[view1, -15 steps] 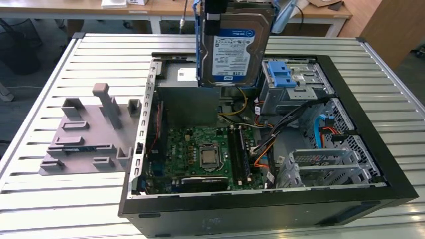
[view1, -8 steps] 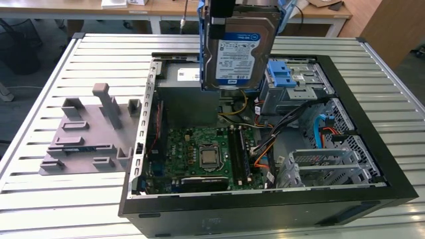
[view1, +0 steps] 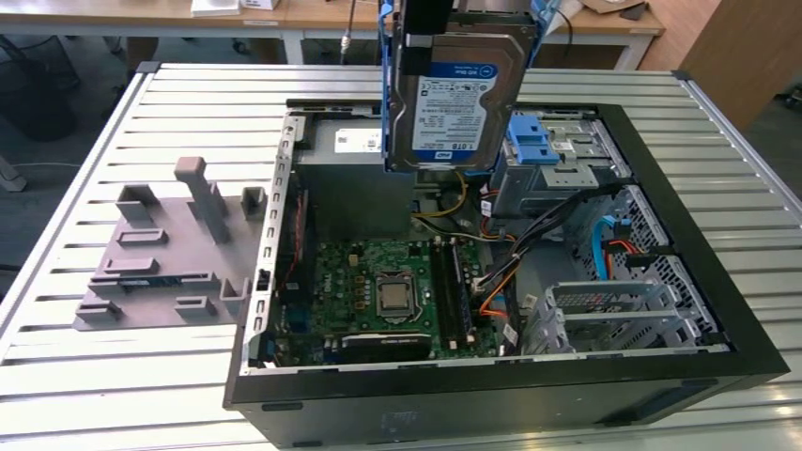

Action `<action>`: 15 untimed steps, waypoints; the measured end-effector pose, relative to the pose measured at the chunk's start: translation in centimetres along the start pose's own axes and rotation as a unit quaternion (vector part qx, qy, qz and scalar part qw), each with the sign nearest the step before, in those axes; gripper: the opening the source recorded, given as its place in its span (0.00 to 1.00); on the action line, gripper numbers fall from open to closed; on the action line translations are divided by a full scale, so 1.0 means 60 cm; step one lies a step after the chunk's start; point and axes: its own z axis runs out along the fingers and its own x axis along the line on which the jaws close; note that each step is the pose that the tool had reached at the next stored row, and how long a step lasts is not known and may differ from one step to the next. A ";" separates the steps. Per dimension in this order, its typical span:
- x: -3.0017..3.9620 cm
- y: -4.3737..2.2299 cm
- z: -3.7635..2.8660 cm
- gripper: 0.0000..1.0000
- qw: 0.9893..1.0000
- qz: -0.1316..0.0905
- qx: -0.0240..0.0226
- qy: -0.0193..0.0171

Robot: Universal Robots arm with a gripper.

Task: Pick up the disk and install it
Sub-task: 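Insert the disk into the insertion slot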

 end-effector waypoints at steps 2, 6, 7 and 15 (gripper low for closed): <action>0.000 0.000 0.000 0.36 1.000 0.000 0.000 0.000; 0.000 0.000 0.000 0.36 1.000 0.000 0.000 0.000; 0.000 0.000 0.000 0.36 1.000 0.000 0.000 0.000; 0.018 -0.001 0.000 0.36 1.000 0.000 0.000 0.001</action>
